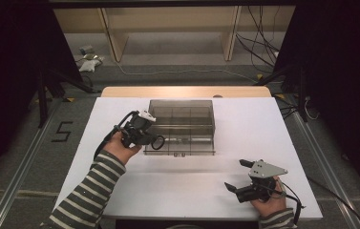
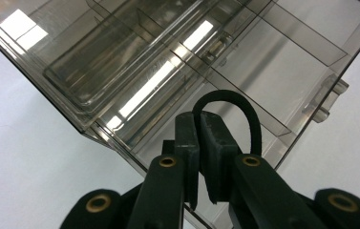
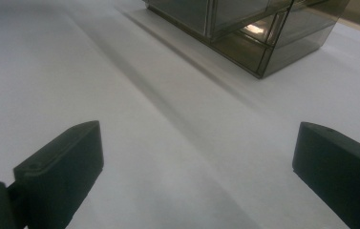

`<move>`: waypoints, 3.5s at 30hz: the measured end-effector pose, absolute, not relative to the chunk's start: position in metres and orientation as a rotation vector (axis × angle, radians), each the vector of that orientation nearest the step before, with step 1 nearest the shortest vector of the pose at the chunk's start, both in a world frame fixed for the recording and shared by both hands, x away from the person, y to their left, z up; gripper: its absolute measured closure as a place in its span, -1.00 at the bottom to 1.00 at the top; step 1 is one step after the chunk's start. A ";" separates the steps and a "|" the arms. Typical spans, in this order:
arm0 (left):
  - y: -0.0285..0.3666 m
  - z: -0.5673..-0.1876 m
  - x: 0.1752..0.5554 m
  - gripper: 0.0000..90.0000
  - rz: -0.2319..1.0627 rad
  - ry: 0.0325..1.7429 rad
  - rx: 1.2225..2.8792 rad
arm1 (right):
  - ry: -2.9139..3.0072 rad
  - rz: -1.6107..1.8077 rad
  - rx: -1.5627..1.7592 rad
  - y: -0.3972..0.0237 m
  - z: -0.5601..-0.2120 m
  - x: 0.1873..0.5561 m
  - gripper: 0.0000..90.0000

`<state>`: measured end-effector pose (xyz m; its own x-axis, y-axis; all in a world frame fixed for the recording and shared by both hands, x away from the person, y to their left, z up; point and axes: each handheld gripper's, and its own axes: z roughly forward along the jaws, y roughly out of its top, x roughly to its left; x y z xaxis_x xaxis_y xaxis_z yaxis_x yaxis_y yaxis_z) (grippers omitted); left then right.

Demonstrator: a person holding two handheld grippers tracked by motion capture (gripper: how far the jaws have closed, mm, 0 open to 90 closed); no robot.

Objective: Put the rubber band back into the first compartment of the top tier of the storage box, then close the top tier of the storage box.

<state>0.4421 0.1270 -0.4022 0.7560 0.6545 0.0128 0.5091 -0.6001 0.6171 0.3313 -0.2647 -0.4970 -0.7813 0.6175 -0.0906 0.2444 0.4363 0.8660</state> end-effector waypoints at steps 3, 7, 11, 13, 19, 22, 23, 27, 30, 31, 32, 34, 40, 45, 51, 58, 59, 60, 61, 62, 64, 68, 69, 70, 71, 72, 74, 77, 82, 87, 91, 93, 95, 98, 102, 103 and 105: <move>0.126 -0.403 0.442 0.89 0.314 0.873 2.359 | 2.292 1.289 0.733 -0.265 -0.497 0.331 -0.92; 0.126 -0.405 0.444 0.89 0.302 0.875 2.378 | 2.284 1.299 0.736 -0.265 -0.497 0.331 -0.93; 0.124 -0.407 0.444 0.87 0.297 0.883 2.388 | 2.283 1.301 0.734 -0.265 -0.496 0.331 -0.93; 0.124 -0.407 0.444 0.87 0.299 0.883 2.389 | 2.282 1.301 0.733 -0.265 -0.496 0.331 -0.93; 0.125 -0.405 0.443 0.69 0.332 0.854 2.368 | 2.286 1.300 0.731 -0.265 -0.496 0.330 -0.93; 0.127 -0.402 0.443 0.61 0.348 0.846 2.337 | 2.285 1.300 0.732 -0.266 -0.496 0.330 -0.93; 0.128 -0.401 0.442 0.61 0.351 0.845 2.330 | 2.282 1.303 0.732 -0.266 -0.496 0.330 -0.93; 0.130 -0.394 0.437 0.65 0.348 0.820 2.283 | 2.279 1.305 0.729 -0.265 -0.496 0.330 -0.93; 0.130 -0.387 0.430 0.76 0.338 0.761 2.250 | 2.277 1.305 0.728 -0.265 -0.496 0.330 -0.93; 0.130 -0.386 0.428 0.81 0.340 0.746 2.251 | 2.277 1.305 0.728 -0.265 -0.496 0.330 -0.93; 0.129 -0.384 0.426 0.83 0.339 0.734 2.248 | 2.278 1.306 0.729 -0.265 -0.496 0.330 -0.93; 0.125 -0.382 0.422 0.88 0.331 0.705 2.252 | 2.278 1.306 0.728 -0.265 -0.496 0.330 -0.93; 0.114 -0.378 0.412 0.94 0.299 0.587 2.299 | 2.275 1.306 0.728 -0.266 -0.496 0.330 -0.93; 0.108 -0.379 0.407 0.98 0.270 0.522 2.344 | 2.275 1.305 0.727 -0.266 -0.496 0.330 -0.93; 0.098 -0.382 0.404 0.98 0.236 0.445 2.403 | 2.275 1.306 0.728 -0.266 -0.496 0.330 -0.93; 0.088 -0.389 0.405 0.98 0.191 0.416 2.459 | 2.275 1.306 0.729 -0.266 -0.496 0.330 -0.93; 0.086 -0.391 0.406 0.98 0.184 0.433 2.480 | 2.274 1.306 0.729 -0.266 -0.496 0.330 -0.93; 0.084 -0.393 0.407 0.98 0.176 0.442 2.508 | 2.275 1.306 0.729 -0.266 -0.496 0.330 -0.93; 0.083 -0.395 0.407 0.98 0.174 0.447 2.520 | 2.274 1.305 0.727 -0.266 -0.496 0.330 -0.93; 0.081 -0.397 0.408 0.98 0.170 0.450 2.533 | 2.274 1.304 0.727 -0.266 -0.496 0.330 -0.93; 0.079 -0.399 0.408 0.98 0.157 0.448 2.544 | 2.274 1.306 0.729 -0.266 -0.496 0.329 -0.93; 0.076 -0.402 0.408 0.98 0.152 0.447 2.567 | 2.275 1.305 0.728 -0.266 -0.496 0.329 -0.93; 0.075 -0.402 0.409 0.98 0.152 0.451 2.570 | 2.274 1.309 0.727 -0.265 -0.496 0.330 -0.93; 0.075 -0.403 0.409 0.98 0.152 0.453 2.578 | 2.275 1.308 0.727 -0.266 -0.496 0.330 -0.93; 0.074 -0.403 0.409 0.98 0.155 0.453 2.593 | 2.273 1.309 0.726 -0.265 -0.496 0.330 -0.94; 0.074 -0.405 0.409 0.98 0.156 0.462 2.595 | 2.275 1.305 0.727 -0.266 -0.496 0.329 -0.93; 0.073 -0.406 0.410 0.98 0.160 0.464 2.614 | 2.276 1.302 0.727 -0.266 -0.496 0.329 -0.93; 0.073 -0.408 0.411 0.98 0.165 0.477 2.623 | 2.276 1.302 0.726 -0.266 -0.496 0.329 -0.93; 0.072 -0.411 0.414 0.98 0.176 0.486 2.644 | 2.276 1.300 0.726 -0.265 -0.496 0.329 -0.93; 0.072 -0.414 0.416 0.98 0.193 0.500 2.648 | 2.277 1.300 0.726 -0.265 -0.496 0.329 -0.93; 0.071 -0.414 0.416 0.98 0.200 0.491 2.647 | 2.277 1.299 0.726 -0.265 -0.496 0.329 -0.93; 0.071 -0.414 0.416 0.98 0.200 0.490 2.647 | 2.277 1.299 0.725 -0.265 -0.496 0.329 -0.93; 0.071 -0.414 0.416 0.98 0.208 0.491 2.645 | 2.277 1.303 0.724 -0.265 -0.496 0.329 -0.93; 0.072 -0.414 0.417 0.98 0.217 0.497 2.629 | 2.279 1.298 0.725 -0.265 -0.496 0.329 -0.93; 0.072 -0.413 0.419 0.98 0.236 0.502 2.616 | 2.283 1.298 0.723 -0.265 -0.496 0.330 -0.93; 0.072 -0.413 0.420 0.98 0.236 0.512 2.609 | 2.283 1.298 0.724 -0.265 -0.496 0.330 -0.93; 0.073 -0.412 0.423 0.98 0.242 0.514 2.605 | 2.284 1.297 0.723 -0.265 -0.496 0.330 -0.93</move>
